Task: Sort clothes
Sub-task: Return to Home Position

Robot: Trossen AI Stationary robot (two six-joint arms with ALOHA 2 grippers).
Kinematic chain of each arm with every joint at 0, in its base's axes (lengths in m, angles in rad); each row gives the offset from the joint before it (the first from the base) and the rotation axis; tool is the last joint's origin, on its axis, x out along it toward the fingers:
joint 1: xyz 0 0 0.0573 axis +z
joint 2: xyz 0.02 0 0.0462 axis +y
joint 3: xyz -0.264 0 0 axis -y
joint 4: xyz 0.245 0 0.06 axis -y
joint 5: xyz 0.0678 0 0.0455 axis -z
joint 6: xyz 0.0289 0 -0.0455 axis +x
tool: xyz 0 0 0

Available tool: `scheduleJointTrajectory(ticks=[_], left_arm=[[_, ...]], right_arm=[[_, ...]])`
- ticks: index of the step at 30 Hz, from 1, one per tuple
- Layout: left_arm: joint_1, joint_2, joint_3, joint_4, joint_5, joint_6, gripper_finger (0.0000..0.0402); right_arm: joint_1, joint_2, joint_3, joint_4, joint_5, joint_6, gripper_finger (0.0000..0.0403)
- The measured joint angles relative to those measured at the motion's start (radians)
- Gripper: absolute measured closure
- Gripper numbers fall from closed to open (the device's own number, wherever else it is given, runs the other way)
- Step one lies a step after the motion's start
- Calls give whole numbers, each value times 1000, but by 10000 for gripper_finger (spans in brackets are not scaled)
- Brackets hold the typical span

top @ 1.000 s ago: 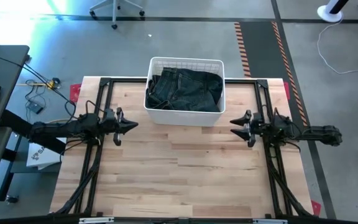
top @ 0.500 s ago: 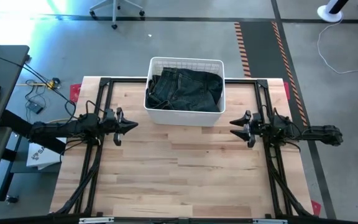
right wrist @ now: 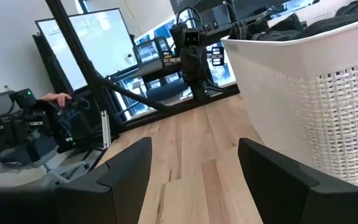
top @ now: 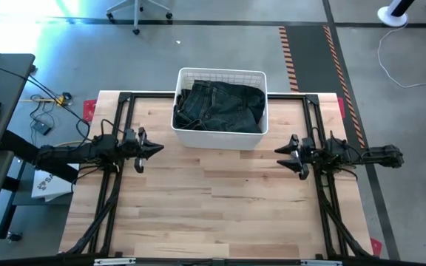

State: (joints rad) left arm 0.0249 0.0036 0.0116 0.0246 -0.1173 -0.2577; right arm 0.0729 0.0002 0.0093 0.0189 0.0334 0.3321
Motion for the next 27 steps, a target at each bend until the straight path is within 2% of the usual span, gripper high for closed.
scheduleJointTrajectory(ticks=[19,27], left_arm=[[18,0,0,0,0,-2,399],[92,10,0,-1,-1,-2,399]], right_arm=[[-3,6,0,3,0,0,165],[-3,6,-1,3,0,0,165]])
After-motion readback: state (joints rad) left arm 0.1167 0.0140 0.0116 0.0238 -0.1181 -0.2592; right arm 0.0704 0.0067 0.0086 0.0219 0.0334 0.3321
